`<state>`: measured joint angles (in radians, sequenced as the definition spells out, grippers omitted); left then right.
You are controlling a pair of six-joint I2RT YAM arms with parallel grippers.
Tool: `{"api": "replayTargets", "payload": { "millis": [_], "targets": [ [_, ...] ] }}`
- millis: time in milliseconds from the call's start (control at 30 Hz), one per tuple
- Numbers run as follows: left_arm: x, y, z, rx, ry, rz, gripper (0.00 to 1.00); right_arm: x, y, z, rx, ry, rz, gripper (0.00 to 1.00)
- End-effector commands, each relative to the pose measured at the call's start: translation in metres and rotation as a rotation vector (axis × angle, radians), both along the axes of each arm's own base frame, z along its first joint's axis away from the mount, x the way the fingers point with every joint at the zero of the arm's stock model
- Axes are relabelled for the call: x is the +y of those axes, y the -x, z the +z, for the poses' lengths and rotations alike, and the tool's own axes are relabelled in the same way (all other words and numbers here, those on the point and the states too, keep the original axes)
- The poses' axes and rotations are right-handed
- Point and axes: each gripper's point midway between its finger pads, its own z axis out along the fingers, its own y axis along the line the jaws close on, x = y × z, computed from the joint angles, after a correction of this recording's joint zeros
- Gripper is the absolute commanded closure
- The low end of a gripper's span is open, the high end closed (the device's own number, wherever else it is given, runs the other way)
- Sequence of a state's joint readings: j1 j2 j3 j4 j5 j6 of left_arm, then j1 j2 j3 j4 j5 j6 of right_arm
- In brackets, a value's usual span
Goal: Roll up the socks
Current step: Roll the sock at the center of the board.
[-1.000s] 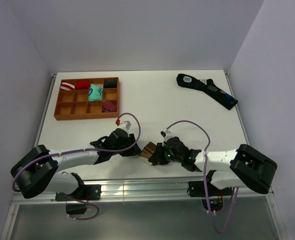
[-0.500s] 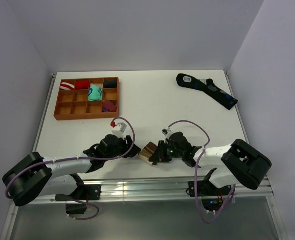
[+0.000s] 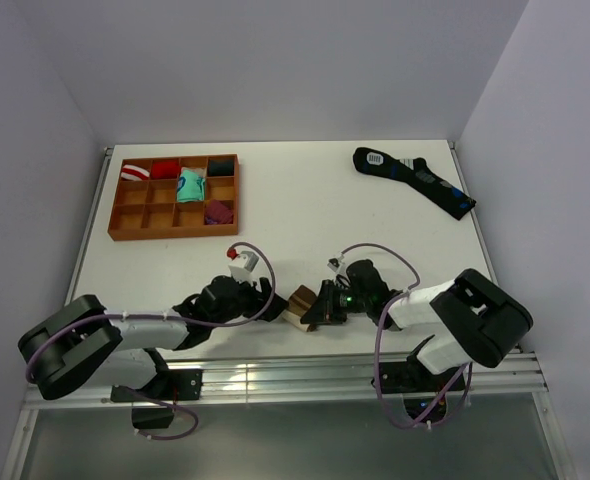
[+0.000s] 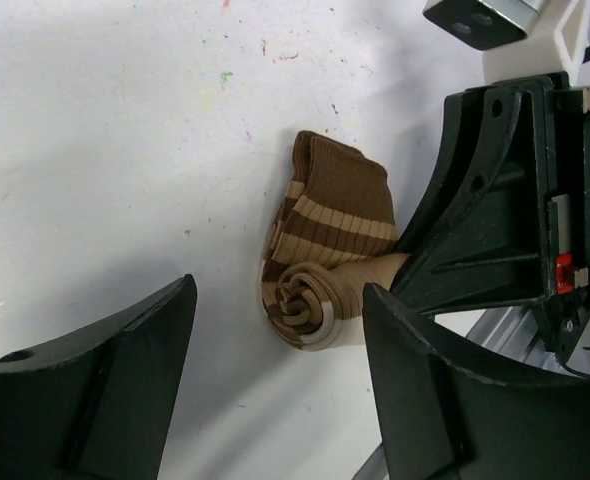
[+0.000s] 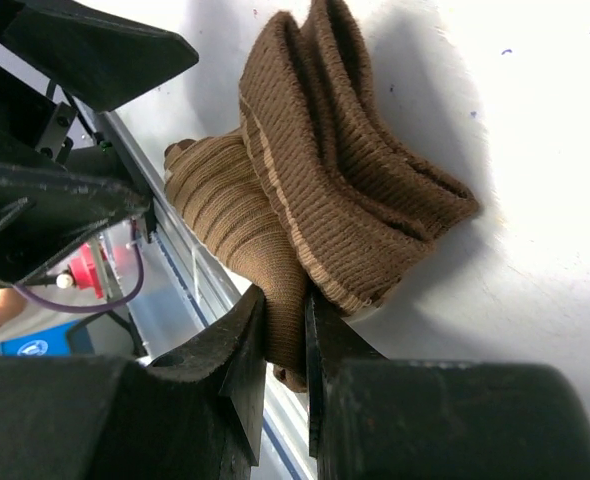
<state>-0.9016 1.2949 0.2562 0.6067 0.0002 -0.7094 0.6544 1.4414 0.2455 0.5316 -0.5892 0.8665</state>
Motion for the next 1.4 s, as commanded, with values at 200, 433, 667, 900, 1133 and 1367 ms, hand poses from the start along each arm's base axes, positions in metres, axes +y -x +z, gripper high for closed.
{"api": "replayTargets", "payload": {
  "millis": [200, 433, 667, 900, 1133, 1367],
  "targets": [
    [-0.020, 0.011, 0.008, -0.049, 0.081, -0.101, 0.30, -0.028, 0.025, -0.041, 0.170, 0.123, -0.009, 0.93],
    [-0.022, 0.012, -0.001, -0.033, 0.057, -0.109, 0.33, -0.032, 0.024, -0.046, 0.190, 0.123, -0.025, 0.93],
    [-0.026, 0.006, -0.010, -0.014, 0.026, -0.099, 0.37, -0.032, 0.022, -0.043, 0.180, 0.122, -0.021, 0.93],
    [-0.027, 0.001, -0.021, 0.017, -0.011, -0.072, 0.43, -0.034, 0.021, -0.043, 0.172, 0.132, -0.020, 0.93],
    [-0.024, -0.002, -0.035, 0.063, -0.057, -0.033, 0.61, -0.036, 0.020, -0.043, 0.156, 0.144, -0.027, 0.92],
    [-0.023, -0.001, -0.045, 0.128, -0.121, -0.021, 0.85, -0.041, 0.017, -0.045, 0.135, 0.170, -0.047, 0.82]
  ]
}}
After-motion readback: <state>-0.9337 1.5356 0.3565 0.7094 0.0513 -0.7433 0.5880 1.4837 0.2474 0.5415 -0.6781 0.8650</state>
